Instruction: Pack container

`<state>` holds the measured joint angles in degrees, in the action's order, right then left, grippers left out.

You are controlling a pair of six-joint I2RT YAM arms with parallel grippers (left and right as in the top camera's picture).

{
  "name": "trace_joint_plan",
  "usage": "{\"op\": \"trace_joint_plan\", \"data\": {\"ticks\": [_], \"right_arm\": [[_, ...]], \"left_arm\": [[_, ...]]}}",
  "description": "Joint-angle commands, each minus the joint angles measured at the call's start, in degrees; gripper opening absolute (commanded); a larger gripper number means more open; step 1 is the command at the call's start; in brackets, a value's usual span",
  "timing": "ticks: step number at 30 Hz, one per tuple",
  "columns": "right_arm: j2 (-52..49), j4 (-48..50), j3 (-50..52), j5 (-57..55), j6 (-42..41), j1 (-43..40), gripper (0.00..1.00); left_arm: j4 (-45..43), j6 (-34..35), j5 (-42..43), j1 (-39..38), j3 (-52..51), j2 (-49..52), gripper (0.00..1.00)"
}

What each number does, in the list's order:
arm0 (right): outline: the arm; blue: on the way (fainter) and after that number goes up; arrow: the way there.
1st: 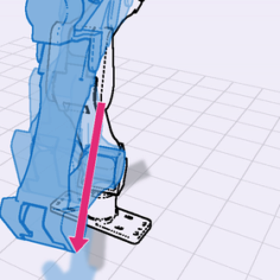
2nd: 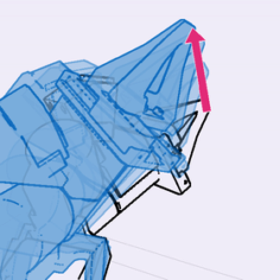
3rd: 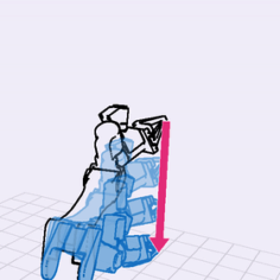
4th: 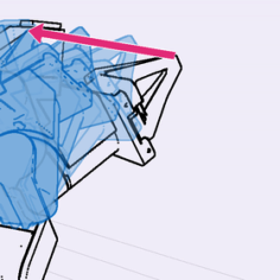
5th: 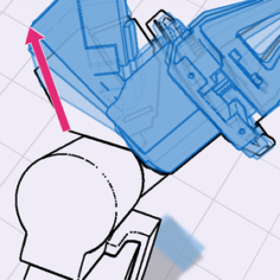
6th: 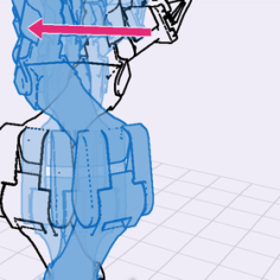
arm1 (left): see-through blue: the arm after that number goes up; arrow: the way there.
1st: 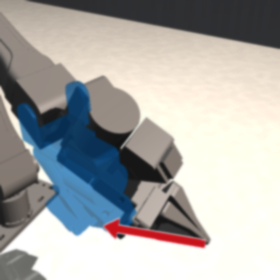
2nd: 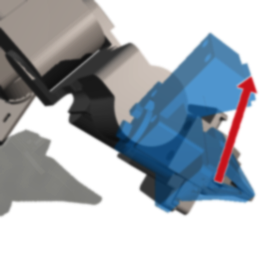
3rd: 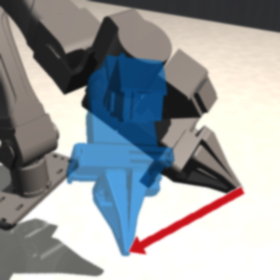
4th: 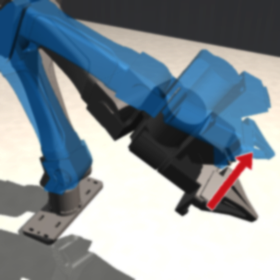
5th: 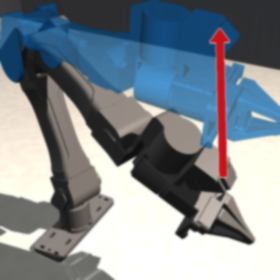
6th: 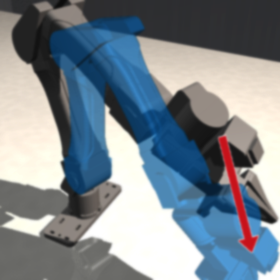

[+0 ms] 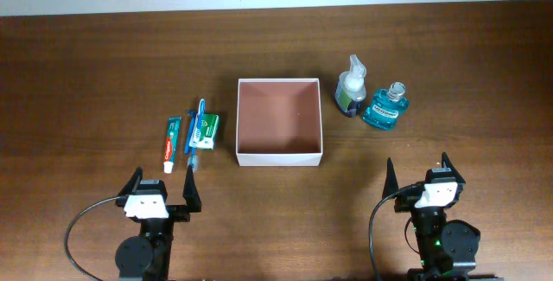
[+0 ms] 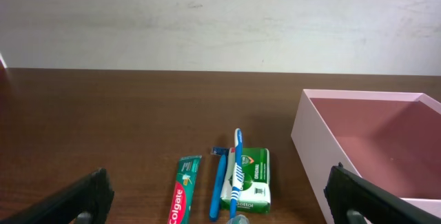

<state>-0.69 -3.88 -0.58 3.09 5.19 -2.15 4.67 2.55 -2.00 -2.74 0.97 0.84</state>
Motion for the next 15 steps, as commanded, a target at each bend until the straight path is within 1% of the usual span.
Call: {"op": "trace_joint_plan", "data": {"ticks": [1, 7, 9, 12, 13, 15], "right_arm": [[0.33, -0.26, 0.26, 0.96, 0.37, 0.22, 0.99], [0.33, 1.05, 0.26, 1.62, 0.33, 0.22, 0.99], [0.33, 5.51, 0.26, 3.34, 0.35, 0.22, 0.99], [0.33, 15.52, -0.15, 3.17, 0.33, 0.22, 0.99], [0.33, 16.48, -0.66, 2.21, 0.28, 0.22, 0.99], [0.31, 16.74, -2.71, 0.28, -2.4, 0.22, 0.99]], "left_arm": [[-0.09, -1.09, -0.37, 0.28, -0.46, -0.39, 0.99], [-0.09, -1.09, -0.39, 0.28, -0.46, -0.39, 1.0], [-0.09, -1.09, -0.37, 0.28, -0.46, -0.39, 0.99], [-0.09, -1.07, -0.37, 0.28, -0.46, -0.39, 1.0], [-0.09, -1.09, -0.37, 0.28, -0.46, -0.39, 0.99], [-0.09, -1.09, -0.37, 0.28, -0.46, -0.39, 0.99]]}}
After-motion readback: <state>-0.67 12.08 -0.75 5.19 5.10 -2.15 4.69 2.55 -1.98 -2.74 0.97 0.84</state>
